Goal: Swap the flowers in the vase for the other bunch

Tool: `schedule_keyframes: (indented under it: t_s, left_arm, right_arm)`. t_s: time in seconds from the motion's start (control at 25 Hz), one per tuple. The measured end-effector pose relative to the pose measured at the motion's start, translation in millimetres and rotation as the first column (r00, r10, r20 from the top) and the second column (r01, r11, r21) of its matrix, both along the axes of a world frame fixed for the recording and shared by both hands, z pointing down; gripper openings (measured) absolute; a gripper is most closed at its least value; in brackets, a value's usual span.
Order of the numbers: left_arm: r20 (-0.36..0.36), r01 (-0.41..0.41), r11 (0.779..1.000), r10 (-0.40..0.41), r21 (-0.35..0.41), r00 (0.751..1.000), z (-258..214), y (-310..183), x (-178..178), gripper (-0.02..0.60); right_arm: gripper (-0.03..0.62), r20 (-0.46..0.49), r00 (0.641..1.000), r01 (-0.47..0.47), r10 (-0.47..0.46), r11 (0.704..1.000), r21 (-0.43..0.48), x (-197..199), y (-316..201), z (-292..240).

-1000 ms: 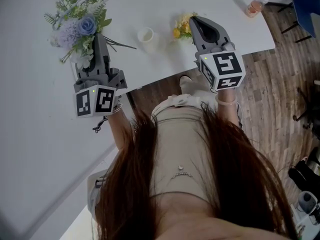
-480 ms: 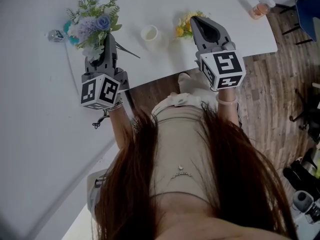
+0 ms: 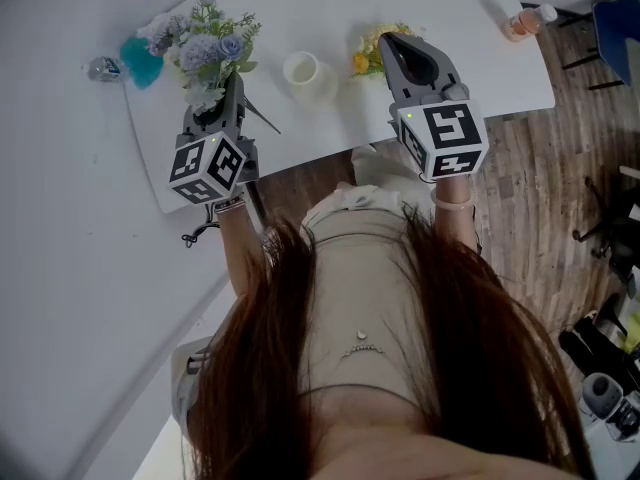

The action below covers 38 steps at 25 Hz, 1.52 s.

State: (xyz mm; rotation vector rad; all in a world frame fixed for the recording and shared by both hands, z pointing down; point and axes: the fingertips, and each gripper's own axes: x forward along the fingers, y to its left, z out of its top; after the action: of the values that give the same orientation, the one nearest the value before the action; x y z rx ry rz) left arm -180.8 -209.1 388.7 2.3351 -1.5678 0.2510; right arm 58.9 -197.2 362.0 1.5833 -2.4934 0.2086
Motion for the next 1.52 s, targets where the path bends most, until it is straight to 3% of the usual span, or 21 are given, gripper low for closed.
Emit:
schedule_keyframes:
  t_s: [0.68, 1.52]
  left_arm:
    - [0.050, -0.014, 0.982, 0.024, -0.187, 0.998, 80.2, -17.6, -2.1, 0.104]
    - [0.048, 0.003, 0.945, 0.014, -0.328, 0.999, 142.6, -33.2, -10.5, 0.109]
  right_arm:
    - [0.028, -0.031, 1.000, -0.006, 0.004, 0.999, -0.047, 1.2, -16.0, 19.5]
    - [0.028, -0.056, 0.998, -0.023, 0.018, 0.996, -0.089, 4.1, -27.8, 33.9]
